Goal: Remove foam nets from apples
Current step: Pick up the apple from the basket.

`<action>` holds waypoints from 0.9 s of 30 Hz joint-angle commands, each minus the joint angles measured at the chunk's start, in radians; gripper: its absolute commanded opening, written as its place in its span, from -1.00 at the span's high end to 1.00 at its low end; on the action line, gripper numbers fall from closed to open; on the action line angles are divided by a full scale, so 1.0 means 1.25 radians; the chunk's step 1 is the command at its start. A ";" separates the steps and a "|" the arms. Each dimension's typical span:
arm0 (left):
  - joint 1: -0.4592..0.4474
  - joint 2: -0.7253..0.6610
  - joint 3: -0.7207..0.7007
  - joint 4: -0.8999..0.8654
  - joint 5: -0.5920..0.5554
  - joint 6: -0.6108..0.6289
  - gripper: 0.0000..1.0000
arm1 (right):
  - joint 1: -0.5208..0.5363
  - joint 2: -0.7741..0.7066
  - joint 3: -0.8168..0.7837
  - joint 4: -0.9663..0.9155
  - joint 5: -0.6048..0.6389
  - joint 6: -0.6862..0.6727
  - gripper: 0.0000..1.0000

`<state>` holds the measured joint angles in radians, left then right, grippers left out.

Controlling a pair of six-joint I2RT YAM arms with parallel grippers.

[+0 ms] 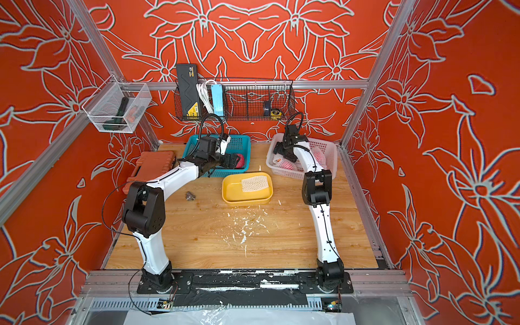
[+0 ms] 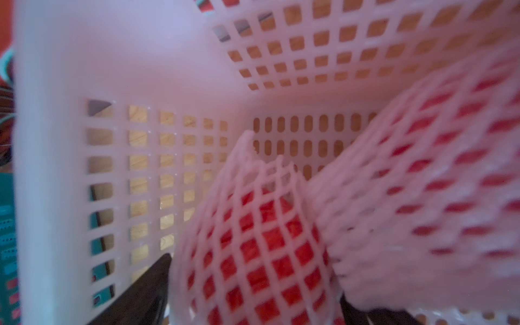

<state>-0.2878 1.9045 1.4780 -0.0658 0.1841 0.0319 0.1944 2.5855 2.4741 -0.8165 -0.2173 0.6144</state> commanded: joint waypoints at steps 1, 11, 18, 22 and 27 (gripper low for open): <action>0.002 0.002 0.000 0.006 0.013 -0.006 -0.96 | -0.003 0.041 -0.021 0.016 -0.041 0.013 -0.66; 0.002 -0.004 -0.003 -0.001 0.013 0.001 -0.96 | -0.002 -0.073 -0.171 0.144 -0.026 -0.007 -0.45; 0.002 -0.009 -0.006 -0.002 0.013 0.000 -0.96 | -0.001 -0.162 -0.245 0.212 0.014 -0.036 -0.39; 0.002 -0.012 -0.008 -0.001 0.012 0.001 -0.96 | -0.001 -0.200 -0.295 0.253 0.029 -0.053 -0.35; 0.002 -0.019 -0.016 0.002 0.013 0.003 -0.96 | -0.001 -0.232 -0.322 0.279 0.037 -0.077 -0.33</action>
<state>-0.2878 1.9045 1.4754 -0.0662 0.1860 0.0322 0.1860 2.3573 2.0907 -0.5186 -0.2028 0.5514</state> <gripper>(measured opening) 0.983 0.668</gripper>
